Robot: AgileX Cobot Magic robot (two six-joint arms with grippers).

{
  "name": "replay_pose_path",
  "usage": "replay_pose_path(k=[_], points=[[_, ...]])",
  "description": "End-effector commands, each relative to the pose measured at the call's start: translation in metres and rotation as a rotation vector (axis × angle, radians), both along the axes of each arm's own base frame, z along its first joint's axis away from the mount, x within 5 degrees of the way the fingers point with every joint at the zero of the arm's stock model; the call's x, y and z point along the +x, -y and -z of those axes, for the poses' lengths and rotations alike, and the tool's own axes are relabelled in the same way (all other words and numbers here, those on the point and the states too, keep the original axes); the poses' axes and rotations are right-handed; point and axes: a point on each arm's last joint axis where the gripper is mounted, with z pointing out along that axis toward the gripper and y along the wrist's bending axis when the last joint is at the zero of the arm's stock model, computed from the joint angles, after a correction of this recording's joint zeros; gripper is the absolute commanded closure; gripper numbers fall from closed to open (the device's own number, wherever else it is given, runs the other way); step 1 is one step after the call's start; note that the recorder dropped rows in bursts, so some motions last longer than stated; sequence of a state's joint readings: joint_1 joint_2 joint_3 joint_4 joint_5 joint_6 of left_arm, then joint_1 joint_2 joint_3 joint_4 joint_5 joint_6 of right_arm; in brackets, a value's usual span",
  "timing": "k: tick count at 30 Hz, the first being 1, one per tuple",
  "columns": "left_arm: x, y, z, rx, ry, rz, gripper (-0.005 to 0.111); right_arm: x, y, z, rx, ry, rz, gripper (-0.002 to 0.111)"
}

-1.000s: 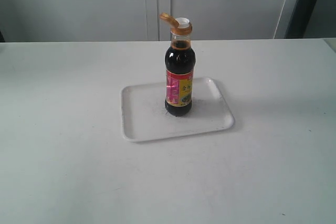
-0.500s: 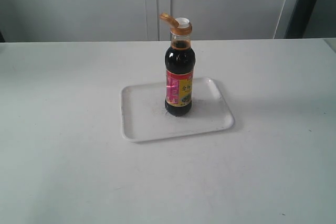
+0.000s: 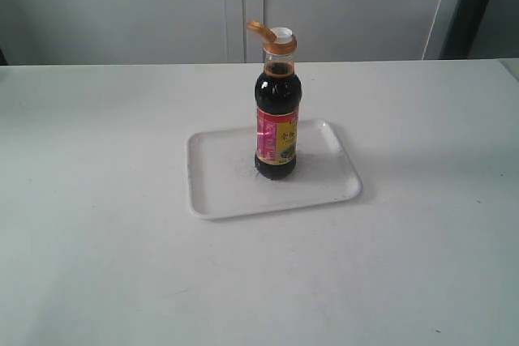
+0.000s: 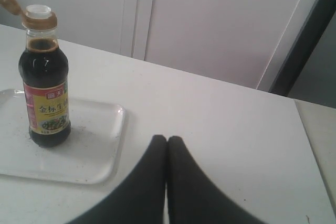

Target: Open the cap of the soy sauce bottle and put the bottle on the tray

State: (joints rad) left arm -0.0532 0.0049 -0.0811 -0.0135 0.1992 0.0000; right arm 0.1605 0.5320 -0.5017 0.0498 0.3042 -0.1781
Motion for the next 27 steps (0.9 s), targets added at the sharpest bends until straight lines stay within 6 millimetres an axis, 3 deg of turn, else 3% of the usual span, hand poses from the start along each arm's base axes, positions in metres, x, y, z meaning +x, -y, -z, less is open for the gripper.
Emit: replay_pose_path(k=[1, 7, 27], points=[[0.001, 0.0, 0.011, -0.024, -0.014, -0.006, 0.107, -0.001, 0.0, 0.0, 0.008, 0.009, 0.004, 0.108], [0.003, 0.001, 0.022, -0.04, -0.023, -0.009, 0.107, -0.001, 0.0, 0.0, 0.008, 0.009, 0.004, 0.108], [0.001, 0.002, 0.028, -0.054, -0.093, 0.0, 0.107, -0.001, 0.0, 0.0, 0.008, 0.009, 0.004, 0.108]])
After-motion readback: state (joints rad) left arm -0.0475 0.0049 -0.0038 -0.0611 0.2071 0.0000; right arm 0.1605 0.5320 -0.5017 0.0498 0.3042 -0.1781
